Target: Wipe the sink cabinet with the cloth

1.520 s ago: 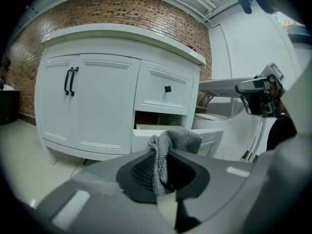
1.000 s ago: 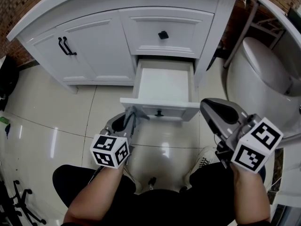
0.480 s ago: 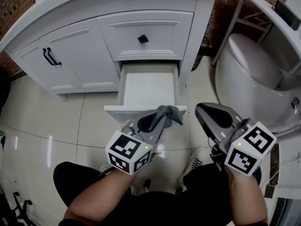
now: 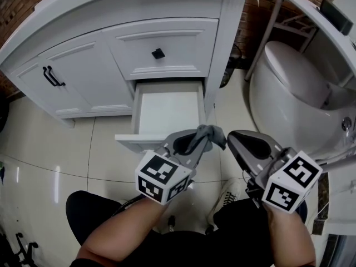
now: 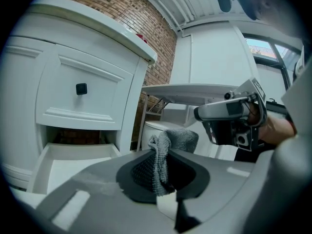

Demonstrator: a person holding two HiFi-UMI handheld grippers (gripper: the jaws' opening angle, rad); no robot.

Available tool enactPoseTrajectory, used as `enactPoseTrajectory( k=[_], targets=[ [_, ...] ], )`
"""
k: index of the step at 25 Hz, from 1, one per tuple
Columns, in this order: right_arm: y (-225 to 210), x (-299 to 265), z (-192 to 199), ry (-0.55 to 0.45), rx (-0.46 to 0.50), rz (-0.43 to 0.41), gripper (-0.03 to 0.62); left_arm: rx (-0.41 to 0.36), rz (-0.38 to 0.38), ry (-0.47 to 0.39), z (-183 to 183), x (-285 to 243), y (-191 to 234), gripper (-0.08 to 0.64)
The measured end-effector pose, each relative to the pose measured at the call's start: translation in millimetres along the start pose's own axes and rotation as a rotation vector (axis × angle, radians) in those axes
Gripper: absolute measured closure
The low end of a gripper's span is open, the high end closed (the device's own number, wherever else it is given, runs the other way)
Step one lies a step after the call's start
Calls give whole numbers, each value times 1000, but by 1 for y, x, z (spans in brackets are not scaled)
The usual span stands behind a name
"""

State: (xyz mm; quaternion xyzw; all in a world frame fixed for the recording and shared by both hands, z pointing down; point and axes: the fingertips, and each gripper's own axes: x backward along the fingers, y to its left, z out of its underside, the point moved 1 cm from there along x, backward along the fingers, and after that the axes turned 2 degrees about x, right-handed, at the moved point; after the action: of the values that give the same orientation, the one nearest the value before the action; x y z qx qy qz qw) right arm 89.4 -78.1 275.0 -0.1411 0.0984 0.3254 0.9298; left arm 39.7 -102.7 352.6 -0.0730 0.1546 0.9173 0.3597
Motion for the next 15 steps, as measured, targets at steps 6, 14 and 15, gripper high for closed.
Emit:
enactPoseTrajectory(
  k=[6,14,15],
  targets=[
    [0,2,-2,-7,-6,-3,588,-1,-38,0,1,6,14,523],
    [14,-9,-5,-1,7,-39,588,-1,-99,2,5,30,32,523],
    [16,-10,-5,-2,8,-44,588,0,-106,0,6,34,35,523]
  ],
)
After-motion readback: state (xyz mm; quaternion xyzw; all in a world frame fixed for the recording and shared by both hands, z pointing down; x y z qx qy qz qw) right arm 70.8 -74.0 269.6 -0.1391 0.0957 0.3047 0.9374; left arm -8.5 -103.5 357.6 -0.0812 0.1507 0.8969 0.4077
